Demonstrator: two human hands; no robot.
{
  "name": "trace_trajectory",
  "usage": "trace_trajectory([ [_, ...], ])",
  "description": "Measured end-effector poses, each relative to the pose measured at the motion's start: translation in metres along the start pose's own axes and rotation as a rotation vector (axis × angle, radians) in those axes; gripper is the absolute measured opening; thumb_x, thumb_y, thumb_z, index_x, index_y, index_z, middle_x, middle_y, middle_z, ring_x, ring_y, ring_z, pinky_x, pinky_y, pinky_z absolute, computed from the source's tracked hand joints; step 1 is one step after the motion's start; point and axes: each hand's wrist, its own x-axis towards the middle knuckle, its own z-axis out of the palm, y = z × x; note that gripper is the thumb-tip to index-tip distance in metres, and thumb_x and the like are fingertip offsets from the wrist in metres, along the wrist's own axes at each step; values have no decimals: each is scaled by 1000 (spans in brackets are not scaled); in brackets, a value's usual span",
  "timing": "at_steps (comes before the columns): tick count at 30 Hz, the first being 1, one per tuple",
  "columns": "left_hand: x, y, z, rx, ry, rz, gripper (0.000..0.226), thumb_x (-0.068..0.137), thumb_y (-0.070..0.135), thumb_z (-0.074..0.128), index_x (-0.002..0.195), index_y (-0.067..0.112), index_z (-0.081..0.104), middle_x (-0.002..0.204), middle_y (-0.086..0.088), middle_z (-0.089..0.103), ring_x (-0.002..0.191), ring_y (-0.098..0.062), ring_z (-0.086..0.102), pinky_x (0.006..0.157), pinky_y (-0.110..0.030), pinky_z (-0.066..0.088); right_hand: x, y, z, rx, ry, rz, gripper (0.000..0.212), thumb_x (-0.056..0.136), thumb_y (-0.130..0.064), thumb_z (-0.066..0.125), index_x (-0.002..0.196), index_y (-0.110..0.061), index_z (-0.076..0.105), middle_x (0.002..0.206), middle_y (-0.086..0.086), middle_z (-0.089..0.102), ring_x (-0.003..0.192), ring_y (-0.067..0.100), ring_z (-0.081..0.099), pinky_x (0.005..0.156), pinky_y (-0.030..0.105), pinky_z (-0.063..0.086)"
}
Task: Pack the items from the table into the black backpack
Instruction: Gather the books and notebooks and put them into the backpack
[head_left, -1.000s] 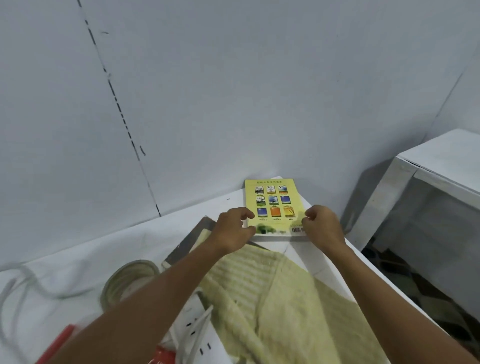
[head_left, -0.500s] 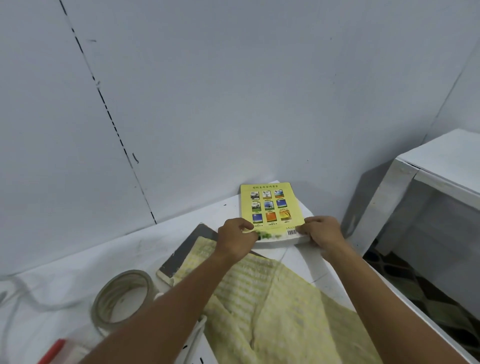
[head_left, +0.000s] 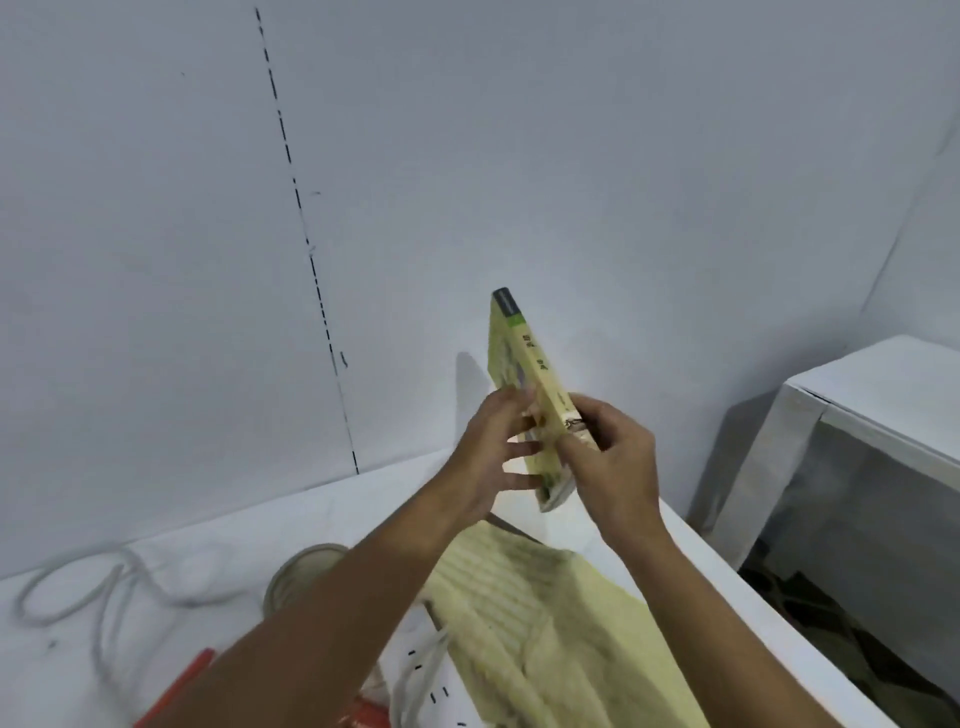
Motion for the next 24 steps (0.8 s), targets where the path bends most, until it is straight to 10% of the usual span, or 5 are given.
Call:
trace_trajectory([
  [5, -38, 5, -30, -339, 191, 34, 50, 83, 44, 69, 116, 10, 52, 86, -9, 69, 70, -21, 69, 55, -29, 54, -59, -5, 42, -622, -201, -680, 40, 78, -24, 58, 116, -15, 68, 122, 0, 66, 115, 17, 58, 91, 32, 43],
  [8, -65, -3, -59, -336, 281, 90, 18, 94, 10, 57, 111, 11, 51, 91, -12, 70, 75, -24, 69, 66, -35, 57, -72, -15, 53, -552, -405, -720, 36, 81, -31, 58, 109, -13, 72, 118, 1, 68, 112, 15, 61, 92, 35, 48],
  [13, -129, 4, -132, -220, 195, 166, 45, 82, 3, 59, 127, 9, 52, 115, -16, 68, 90, -28, 69, 78, -40, 58, -58, -47, 68, -352, -298, -721, 25, 79, -8, 65, 103, -7, 71, 107, 7, 70, 107, 23, 64, 91, 39, 51],
  [18, -212, 11, -188, -65, 91, 143, 45, 75, 1, 65, 119, 10, 60, 113, -15, 69, 95, -27, 69, 82, -37, 58, -32, -113, 111, -534, -527, -399, 75, 75, -37, 78, 140, -26, 43, 147, -2, 40, 144, 19, 19, 113, 36, 21],
  [24, -304, 22, -247, 101, 191, 75, 37, 81, 2, 65, 115, 16, 64, 115, -11, 69, 100, -25, 68, 87, -34, 56, -62, -140, 189, -497, -1493, 146, 50, 77, -20, 77, 124, -18, 59, 110, 7, 71, 97, 26, 69, 93, 52, 50],
])
